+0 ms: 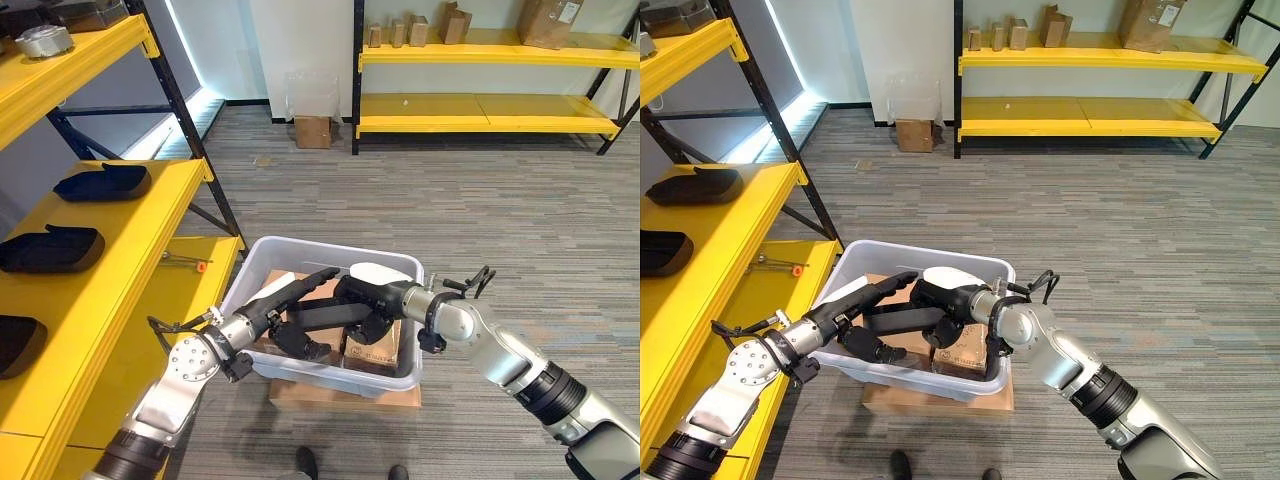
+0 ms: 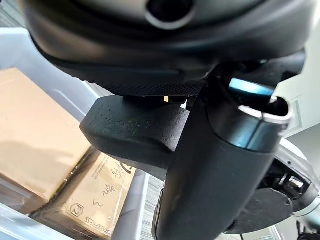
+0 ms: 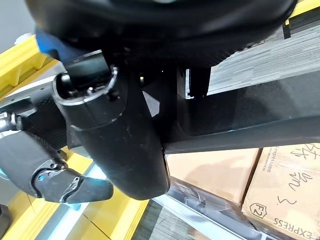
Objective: Move parts from the plastic box to the shelf.
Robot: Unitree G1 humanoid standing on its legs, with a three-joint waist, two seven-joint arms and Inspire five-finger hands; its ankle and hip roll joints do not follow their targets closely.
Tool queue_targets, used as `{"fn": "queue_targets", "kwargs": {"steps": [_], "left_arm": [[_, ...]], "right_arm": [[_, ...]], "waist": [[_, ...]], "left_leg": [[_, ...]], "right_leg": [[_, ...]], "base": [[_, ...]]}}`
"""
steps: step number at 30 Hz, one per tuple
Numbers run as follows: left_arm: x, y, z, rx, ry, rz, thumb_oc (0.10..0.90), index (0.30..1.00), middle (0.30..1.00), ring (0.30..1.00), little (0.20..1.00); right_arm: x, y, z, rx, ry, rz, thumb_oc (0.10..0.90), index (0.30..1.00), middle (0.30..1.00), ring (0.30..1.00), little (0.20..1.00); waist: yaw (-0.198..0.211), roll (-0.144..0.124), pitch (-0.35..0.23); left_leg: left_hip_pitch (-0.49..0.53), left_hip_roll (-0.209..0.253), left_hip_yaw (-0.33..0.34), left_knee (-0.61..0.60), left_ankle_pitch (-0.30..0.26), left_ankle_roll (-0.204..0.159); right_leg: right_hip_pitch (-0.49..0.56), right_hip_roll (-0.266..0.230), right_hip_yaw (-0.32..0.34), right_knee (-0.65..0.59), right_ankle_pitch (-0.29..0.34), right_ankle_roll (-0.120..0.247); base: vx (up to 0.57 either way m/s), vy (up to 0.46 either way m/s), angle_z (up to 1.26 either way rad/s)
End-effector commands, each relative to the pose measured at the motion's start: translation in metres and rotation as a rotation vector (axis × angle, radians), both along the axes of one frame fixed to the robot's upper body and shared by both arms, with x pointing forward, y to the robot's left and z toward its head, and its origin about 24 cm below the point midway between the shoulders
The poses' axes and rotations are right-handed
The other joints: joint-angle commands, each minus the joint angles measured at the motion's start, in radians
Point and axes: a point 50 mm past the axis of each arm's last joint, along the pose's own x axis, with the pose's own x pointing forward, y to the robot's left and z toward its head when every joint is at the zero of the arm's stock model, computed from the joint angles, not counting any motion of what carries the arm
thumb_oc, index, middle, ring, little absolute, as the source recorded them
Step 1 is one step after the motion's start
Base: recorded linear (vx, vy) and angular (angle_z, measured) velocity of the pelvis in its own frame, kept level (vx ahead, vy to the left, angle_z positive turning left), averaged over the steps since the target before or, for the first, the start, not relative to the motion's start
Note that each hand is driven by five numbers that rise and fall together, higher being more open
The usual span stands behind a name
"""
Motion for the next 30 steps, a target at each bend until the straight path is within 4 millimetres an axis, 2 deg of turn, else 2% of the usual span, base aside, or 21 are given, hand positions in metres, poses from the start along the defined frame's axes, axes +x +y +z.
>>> {"fn": "queue_targets", "kwargs": {"steps": [1, 14, 15, 16, 17, 25, 30], "left_arm": [[0.004, -0.034, 0.022, -0.079, -0.085, -0.170, 0.900, 1.000, 1.000, 1.000, 1.000], [0.006, -0.043, 0.022, -0.092, -0.096, -0.215, 0.900, 1.000, 1.000, 1.000, 1.000], [0.006, -0.047, 0.024, -0.096, -0.102, -0.234, 0.590, 0.566, 0.566, 0.566, 0.566], [0.006, -0.047, 0.025, -0.101, -0.101, -0.238, 0.412, 0.316, 0.316, 0.316, 0.316], [0.006, -0.048, 0.024, -0.109, -0.087, -0.244, 0.400, 0.300, 0.300, 0.300, 0.300], [0.007, -0.056, 0.023, -0.162, -0.075, -0.231, 0.400, 0.300, 0.300, 0.300, 0.300], [0.009, -0.053, 0.018, -0.200, -0.055, -0.178, 0.400, 0.300, 0.300, 0.300, 0.300]], "right_arm": [[-0.001, 0.038, 0.092, 0.255, -0.369, 0.143, 0.400, 0.300, 0.300, 0.300, 0.300], [-0.001, 0.040, 0.098, 0.275, -0.384, 0.153, 0.400, 0.300, 0.300, 0.300, 0.300], [-0.002, 0.041, 0.097, 0.273, -0.384, 0.155, 0.400, 0.300, 0.300, 0.300, 0.300], [-0.001, 0.041, 0.096, 0.275, -0.382, 0.156, 0.400, 0.300, 0.300, 0.300, 0.300], [-0.002, 0.042, 0.096, 0.280, -0.381, 0.157, 0.400, 0.300, 0.300, 0.300, 0.300], [-0.002, 0.043, 0.098, 0.303, -0.389, 0.159, 0.400, 0.300, 0.300, 0.300, 0.300], [-0.002, 0.037, 0.106, 0.393, -0.404, 0.134, 0.400, 0.300, 0.300, 0.300, 0.300]], "waist": [[0.004, -0.002, -0.066], [-0.006, -0.006, -0.066], [-0.006, -0.005, -0.067], [-0.007, -0.005, -0.068], [-0.007, -0.006, -0.068], [-0.013, -0.008, -0.067], [-0.015, -0.010, -0.066]], "left_leg": [[0.077, 0.119, 0.002, -0.008, -0.077, -0.102], [0.079, 0.123, 0.007, -0.008, -0.075, -0.104], [0.079, 0.123, 0.007, -0.008, -0.075, -0.104], [0.079, 0.123, 0.008, -0.008, -0.075, -0.104], [0.080, 0.123, 0.009, -0.008, -0.075, -0.104], [0.082, 0.124, 0.011, -0.008, -0.077, -0.104], [0.082, 0.125, 0.010, -0.008, -0.076, -0.104]], "right_leg": [[-0.021, -0.106, -0.083, 0.029, 0.008, 0.084], [-0.024, -0.102, -0.076, 0.032, 0.008, 0.081], [-0.023, -0.102, -0.076, 0.031, 0.008, 0.082], [-0.023, -0.102, -0.075, 0.031, 0.009, 0.081], [-0.022, -0.102, -0.077, 0.031, 0.009, 0.081], [-0.023, -0.101, -0.073, 0.032, 0.008, 0.080], [-0.022, -0.099, -0.072, 0.030, 0.009, 0.079]], "base": [[0.00, 0.000, 0.00], [0.00, 0.000, 0.00], [0.00, 0.000, 0.00], [0.00, 0.000, 0.00], [0.00, 0.000, 0.00], [0.00, 0.000, 0.00], [0.00, -0.003, -0.02]]}}
